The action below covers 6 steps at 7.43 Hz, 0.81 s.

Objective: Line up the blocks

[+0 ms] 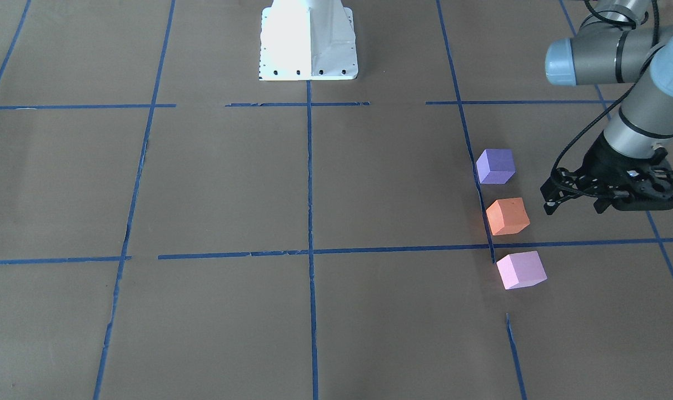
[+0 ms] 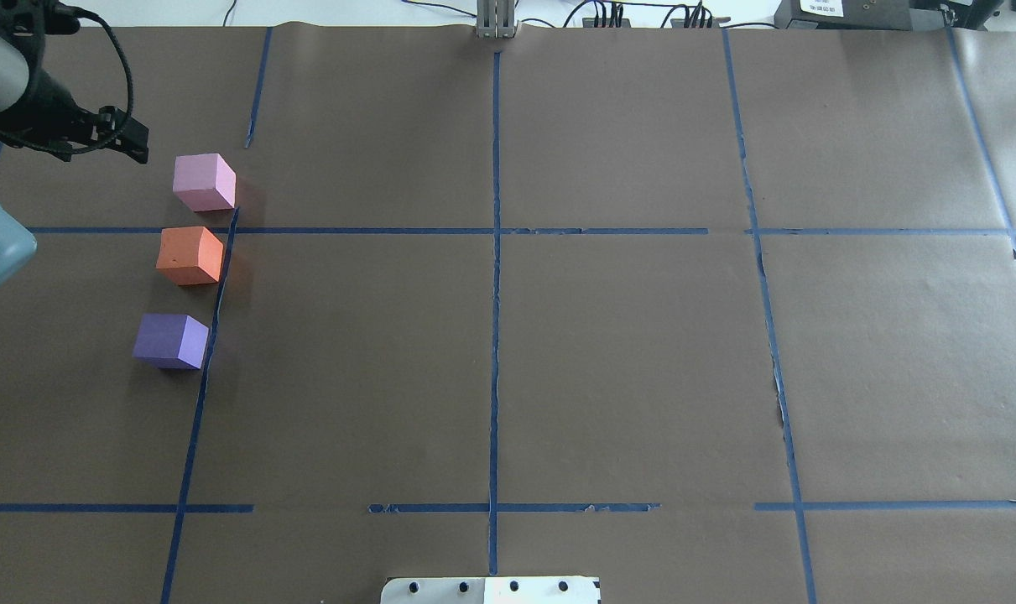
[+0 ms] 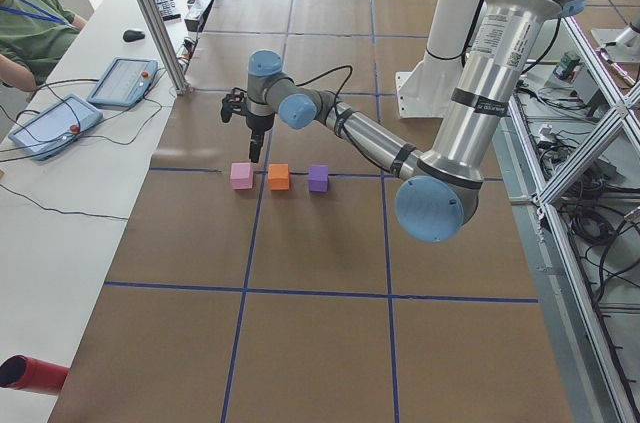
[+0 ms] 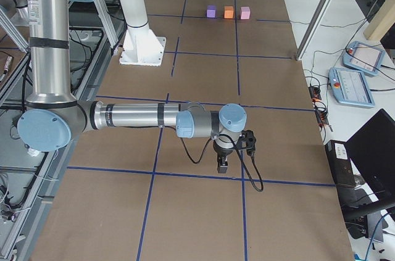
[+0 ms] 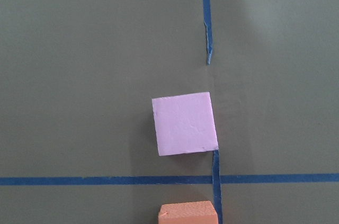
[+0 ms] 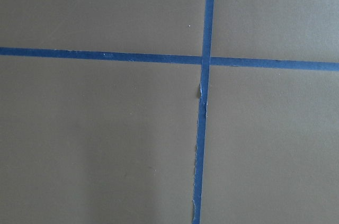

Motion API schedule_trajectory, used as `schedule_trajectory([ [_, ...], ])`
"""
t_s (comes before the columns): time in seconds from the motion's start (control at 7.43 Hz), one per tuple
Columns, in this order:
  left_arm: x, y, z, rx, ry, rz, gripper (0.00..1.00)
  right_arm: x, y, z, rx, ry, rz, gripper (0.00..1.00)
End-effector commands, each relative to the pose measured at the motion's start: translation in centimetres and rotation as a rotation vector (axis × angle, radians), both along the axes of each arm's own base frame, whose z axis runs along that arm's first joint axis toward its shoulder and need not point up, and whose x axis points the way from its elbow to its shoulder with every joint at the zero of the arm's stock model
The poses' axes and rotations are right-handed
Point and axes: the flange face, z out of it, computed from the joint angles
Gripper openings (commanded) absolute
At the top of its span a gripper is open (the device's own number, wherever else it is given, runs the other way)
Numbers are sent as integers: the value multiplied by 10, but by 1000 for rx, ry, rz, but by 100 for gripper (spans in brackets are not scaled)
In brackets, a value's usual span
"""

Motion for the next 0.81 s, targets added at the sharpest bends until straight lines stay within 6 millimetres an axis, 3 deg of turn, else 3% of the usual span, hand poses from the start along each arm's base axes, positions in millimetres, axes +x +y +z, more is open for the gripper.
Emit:
schedule_trajectory([
  [0.0,-82,-11,40,-4,-41,1,100,0,0,0,0,-1,0,100],
  [0.13,-112,-6,61,-7,-69,70,100,0,-1,-1,2,1,0,100],
  [0.27,-143,4,104,-43,-62,134,100,-1,0,0,0,1,-1,100],
  [0.54,-185,50,194,-53,-27,260,100,0,0,0,0,1,0,100],
  [0.67,-218,53,235,-110,-25,227,100,-1,0,1,-1,1,-1,100],
])
